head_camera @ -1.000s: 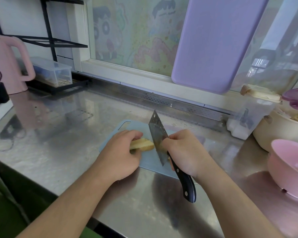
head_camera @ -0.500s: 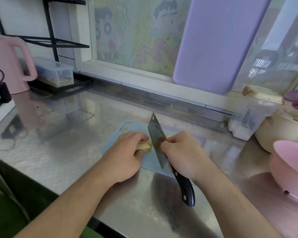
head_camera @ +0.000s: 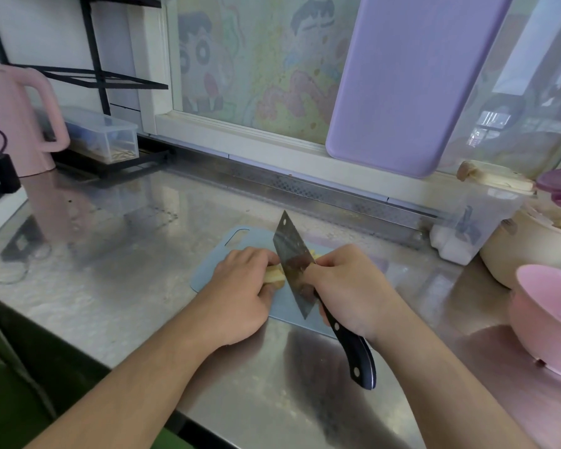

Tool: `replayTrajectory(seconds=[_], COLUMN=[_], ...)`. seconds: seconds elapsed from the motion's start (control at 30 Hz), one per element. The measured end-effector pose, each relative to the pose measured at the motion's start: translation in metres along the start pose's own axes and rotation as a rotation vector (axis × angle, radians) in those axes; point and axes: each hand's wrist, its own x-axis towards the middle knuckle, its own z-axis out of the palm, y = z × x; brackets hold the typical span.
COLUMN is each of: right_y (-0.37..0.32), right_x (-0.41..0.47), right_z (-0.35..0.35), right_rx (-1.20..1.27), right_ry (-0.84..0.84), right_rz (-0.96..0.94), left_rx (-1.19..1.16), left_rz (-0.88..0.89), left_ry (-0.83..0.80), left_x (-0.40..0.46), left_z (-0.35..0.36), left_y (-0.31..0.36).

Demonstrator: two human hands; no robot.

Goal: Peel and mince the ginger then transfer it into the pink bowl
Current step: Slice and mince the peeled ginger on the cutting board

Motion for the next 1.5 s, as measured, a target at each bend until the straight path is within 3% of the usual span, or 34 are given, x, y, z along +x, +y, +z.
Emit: replayTrajectory(seconds=[0.23,0.47,1.5], right_y=[-0.0019,-0.0043,-0.0094], right_x=[-0.0028,-0.0040,-0.0044], right_z=[-0.0049,-0.0053,0.0004], right_rx=[0.012,0.032,-0.077], right_ry=[0.024,0.032,0.045], right_rz=[-0.012,-0.018,0.005], left_rx=[-0.224,-0.197,-0.242], left_rz=[-0.024,-0.020,-0.145], left_ry=[0.126,0.242,0.233], left_x=[-0.0038,-0.0030,-0.0039], left_z=[0.0002,-0.0005,-0.0023], left_y=[-0.0027,-0.0059,-0.0056])
